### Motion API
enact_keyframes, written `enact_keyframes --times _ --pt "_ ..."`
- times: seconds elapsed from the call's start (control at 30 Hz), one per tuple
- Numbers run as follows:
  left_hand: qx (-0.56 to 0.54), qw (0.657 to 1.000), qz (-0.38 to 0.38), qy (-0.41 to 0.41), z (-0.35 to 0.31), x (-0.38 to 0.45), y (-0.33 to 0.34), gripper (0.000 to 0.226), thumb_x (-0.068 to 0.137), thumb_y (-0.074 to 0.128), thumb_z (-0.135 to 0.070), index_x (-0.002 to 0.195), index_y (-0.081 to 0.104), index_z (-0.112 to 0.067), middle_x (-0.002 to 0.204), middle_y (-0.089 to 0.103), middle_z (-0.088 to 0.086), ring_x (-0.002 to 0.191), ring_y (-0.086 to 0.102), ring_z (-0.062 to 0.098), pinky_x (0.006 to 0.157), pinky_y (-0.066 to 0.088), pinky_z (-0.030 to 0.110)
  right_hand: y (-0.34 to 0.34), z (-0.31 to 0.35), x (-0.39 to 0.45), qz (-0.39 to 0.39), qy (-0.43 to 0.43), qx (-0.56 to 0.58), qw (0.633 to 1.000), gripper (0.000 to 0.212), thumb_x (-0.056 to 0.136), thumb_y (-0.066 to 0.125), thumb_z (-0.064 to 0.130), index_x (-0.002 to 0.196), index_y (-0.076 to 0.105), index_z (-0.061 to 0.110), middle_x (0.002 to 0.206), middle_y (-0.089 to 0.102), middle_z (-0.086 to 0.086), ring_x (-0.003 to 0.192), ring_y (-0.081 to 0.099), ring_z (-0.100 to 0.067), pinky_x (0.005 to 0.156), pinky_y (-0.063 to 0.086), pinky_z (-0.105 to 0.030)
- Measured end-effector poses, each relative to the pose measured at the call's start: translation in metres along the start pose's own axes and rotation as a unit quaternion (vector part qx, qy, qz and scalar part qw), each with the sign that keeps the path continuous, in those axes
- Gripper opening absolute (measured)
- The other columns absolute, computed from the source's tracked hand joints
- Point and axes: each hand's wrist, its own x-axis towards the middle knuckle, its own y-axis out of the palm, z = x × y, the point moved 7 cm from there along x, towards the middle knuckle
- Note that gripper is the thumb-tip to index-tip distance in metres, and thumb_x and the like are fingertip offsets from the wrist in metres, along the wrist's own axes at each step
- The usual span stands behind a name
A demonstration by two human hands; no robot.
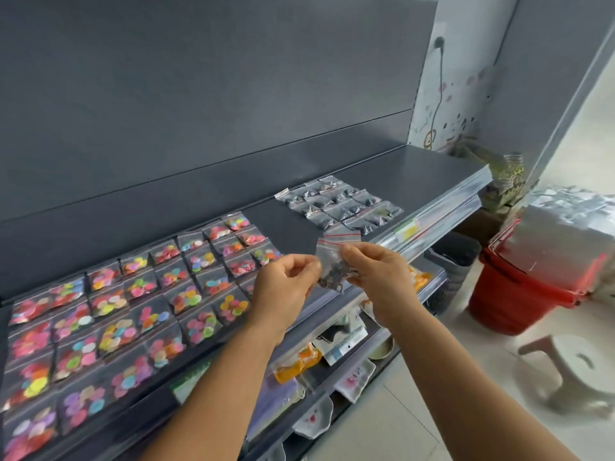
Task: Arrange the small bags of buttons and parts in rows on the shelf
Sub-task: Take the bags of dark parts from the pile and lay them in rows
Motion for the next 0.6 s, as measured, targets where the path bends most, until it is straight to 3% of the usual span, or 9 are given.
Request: enact_keyframes --times 0.17,0.4,0.5,0.6 --pt "-0.006 0.999 0.030 0.026 -0.009 0.046 0.052 0.005 0.084 0.069 -0.022 0.086 0.070 -0.026 0.075 0.070 -0.007 0.063 0.061 -0.001 0.060 0.049 0.017 -0.033 0.001 0.045 -0.002 -0.008 -0.022 1.000 0.020 0.084 0.068 0.025 0.066 0.074 0.032 0.062 0.067 0.008 0.063 0.058 -0.008 0.060 0.049 -0.023" --pt "-0.054 0.997 0.029 0.036 -0.016 0.135 0.107 0.008 0.086 0.066 -0.013 0.079 0.070 -0.015 0.056 0.065 -0.010 0.049 0.055 -0.002 0.047 0.043 0.013 -0.061 0.010 0.137 0.018 -0.013 -0.014 1.000 0.016 0.084 0.068 0.019 0.069 0.074 0.020 0.064 0.067 0.002 0.060 0.060 -0.010 0.058 0.050 -0.021" --pt "-0.048 0.998 0.017 0.030 -0.016 0.173 0.125 0.010 0.086 0.065 -0.016 0.077 0.069 -0.017 0.061 0.067 -0.009 0.056 0.058 0.002 0.054 0.047 0.019 -0.072 0.016 0.177 0.014 -0.020 -0.018 1.000 0.016 0.085 0.066 0.019 0.071 0.074 0.016 0.065 0.065 -0.002 0.063 0.057 -0.014 0.064 0.049 -0.030" --pt "-0.040 0.999 0.016 0.023 -0.017 0.203 0.142 0.013 0.087 0.065 -0.018 0.074 0.069 -0.018 0.067 0.070 -0.005 0.064 0.061 0.010 0.068 0.053 0.034 -0.087 0.020 0.212 -0.011 -0.027 -0.027 0.999 0.021 0.087 0.063 0.025 0.073 0.075 0.016 0.061 0.063 0.002 0.057 0.054 -0.009 0.058 0.047 -0.025"
